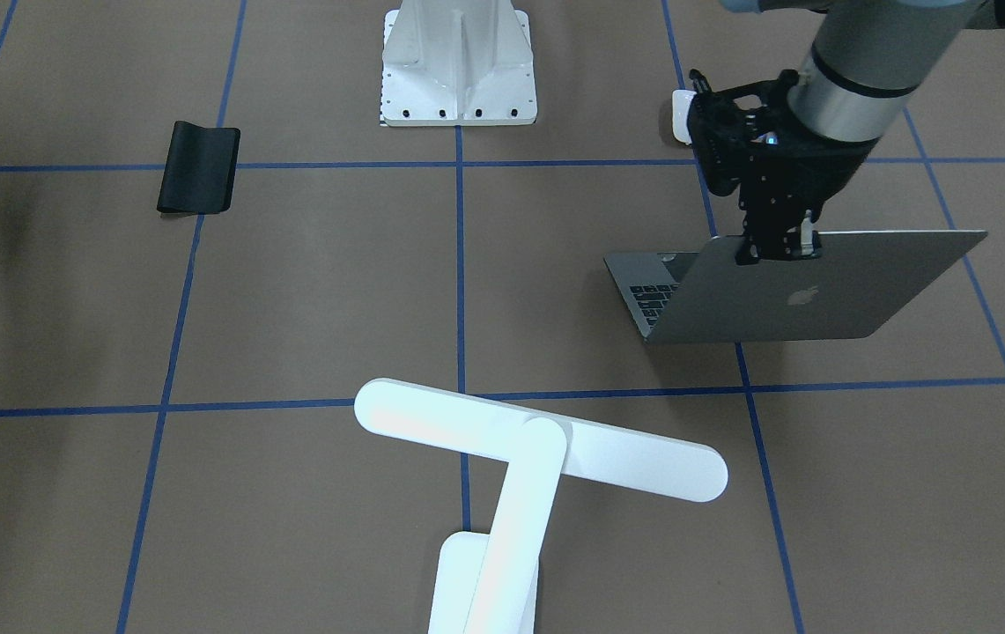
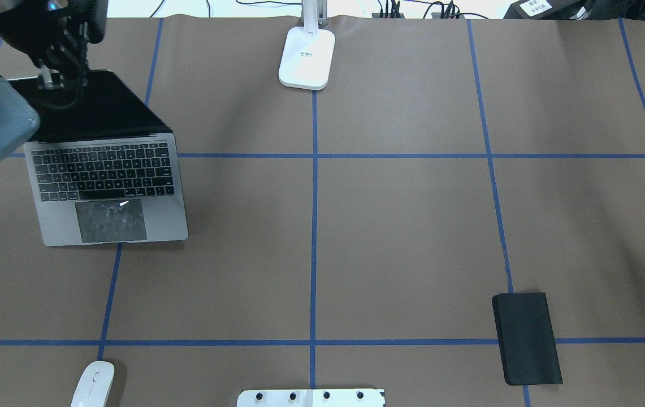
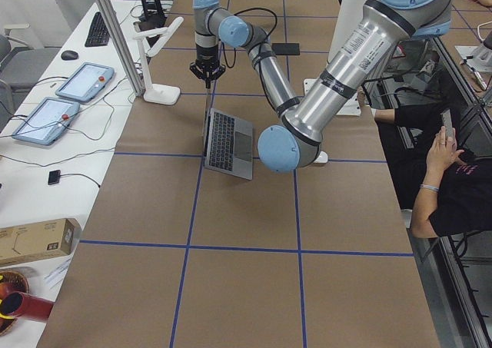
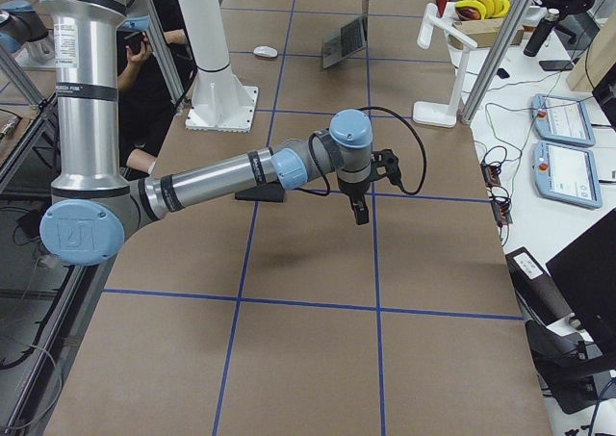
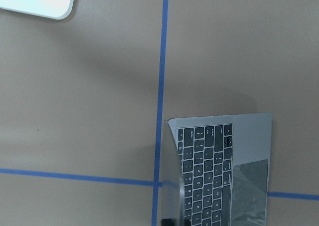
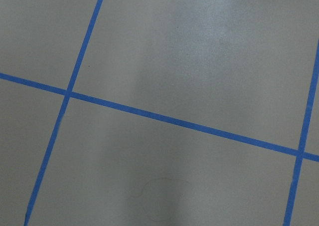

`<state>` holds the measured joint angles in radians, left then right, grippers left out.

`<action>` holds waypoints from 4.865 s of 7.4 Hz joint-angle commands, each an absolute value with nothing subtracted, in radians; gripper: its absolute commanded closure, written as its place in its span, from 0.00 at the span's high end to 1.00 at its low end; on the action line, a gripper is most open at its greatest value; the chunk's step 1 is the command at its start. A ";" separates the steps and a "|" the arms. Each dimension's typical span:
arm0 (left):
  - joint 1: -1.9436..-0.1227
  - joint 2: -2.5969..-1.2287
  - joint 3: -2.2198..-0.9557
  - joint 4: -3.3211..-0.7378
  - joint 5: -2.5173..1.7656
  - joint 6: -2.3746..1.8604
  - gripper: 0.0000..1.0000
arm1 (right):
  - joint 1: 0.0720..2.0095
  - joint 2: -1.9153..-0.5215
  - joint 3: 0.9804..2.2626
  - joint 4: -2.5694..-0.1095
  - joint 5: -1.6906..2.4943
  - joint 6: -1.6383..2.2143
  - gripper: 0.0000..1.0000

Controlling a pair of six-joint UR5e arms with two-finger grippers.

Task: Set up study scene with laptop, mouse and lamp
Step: 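Push the laptop farther from the robot toward the white lamp with the left gripper, then move the left gripper to the white mouse while the right gripper nears the mouse pad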

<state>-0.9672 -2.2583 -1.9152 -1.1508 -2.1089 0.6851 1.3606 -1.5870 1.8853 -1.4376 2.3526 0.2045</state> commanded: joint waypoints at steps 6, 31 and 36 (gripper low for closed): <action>-0.891 -2.345 -1.748 -1.403 -1.979 0.621 0.02 | 1.364 -1.597 1.928 -1.443 2.365 0.235 0.99; -0.703 -1.472 -2.226 -1.666 -2.148 -0.927 1.00 | 0.709 -1.673 2.128 -1.227 2.243 0.923 0.99; -0.499 -1.223 -2.217 -1.957 -2.141 -1.144 1.00 | 0.615 -1.687 2.128 -1.196 2.145 0.925 0.99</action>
<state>-0.5652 -1.2435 -2.2197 -1.9350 -2.1463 -1.0752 0.6540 -1.6894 2.1286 -1.1960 2.1945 0.9238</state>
